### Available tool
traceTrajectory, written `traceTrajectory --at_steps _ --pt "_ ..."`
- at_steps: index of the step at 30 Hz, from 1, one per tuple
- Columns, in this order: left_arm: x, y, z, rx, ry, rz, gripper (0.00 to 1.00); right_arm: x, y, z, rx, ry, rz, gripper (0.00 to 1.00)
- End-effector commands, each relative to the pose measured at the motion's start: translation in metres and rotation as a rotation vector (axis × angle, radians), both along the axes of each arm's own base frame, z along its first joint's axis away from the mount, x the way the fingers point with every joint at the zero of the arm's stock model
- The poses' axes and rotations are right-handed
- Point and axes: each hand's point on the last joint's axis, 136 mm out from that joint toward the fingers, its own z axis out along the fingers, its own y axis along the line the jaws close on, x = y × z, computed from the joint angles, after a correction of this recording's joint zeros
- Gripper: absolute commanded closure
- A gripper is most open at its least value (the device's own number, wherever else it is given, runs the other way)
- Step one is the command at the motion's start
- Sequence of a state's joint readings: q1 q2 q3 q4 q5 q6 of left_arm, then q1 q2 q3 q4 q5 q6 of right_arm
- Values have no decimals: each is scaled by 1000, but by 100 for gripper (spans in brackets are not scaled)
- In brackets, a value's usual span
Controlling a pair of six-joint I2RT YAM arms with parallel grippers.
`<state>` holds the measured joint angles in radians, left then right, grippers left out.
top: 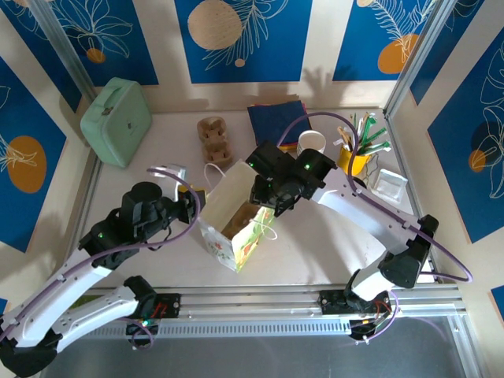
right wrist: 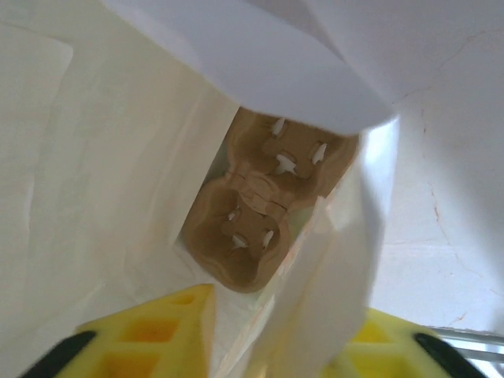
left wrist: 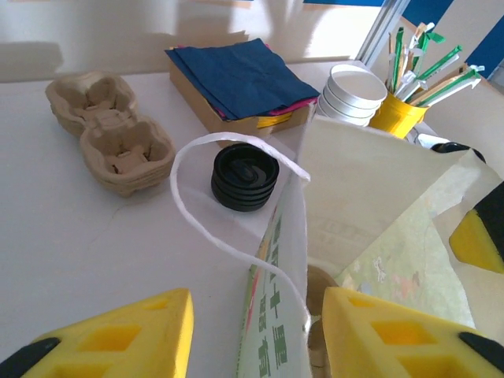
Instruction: Pack the takeout coffee
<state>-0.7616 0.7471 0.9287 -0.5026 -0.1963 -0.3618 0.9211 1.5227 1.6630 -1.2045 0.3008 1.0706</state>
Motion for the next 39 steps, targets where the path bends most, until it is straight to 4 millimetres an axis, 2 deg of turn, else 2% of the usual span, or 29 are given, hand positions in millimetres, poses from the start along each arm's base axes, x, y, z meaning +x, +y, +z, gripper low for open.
traceTrajectory --at_steps 1,3,9,11,15,28,39 --pt "-1 13 22 12 -52 37 51 -1 7 1 24 -1 65 80" --pt "-1 17 25 23 -63 51 49 1 8 5 25 -26 96 84" --pt "-4 38 41 28 -116 118 46 5 9 19 32 -97 164 86" --pt "-6 43 44 23 -135 132 45 5 14 25 62 -136 215 94" --pt "-9 51 49 14 -160 157 44 2 19 38 130 -214 294 97" --pt "-8 57 42 30 -165 178 43 -17 17 63 221 -399 504 98" --pt "-6 59 41 39 -180 197 42 -37 17 81 277 -505 602 99"
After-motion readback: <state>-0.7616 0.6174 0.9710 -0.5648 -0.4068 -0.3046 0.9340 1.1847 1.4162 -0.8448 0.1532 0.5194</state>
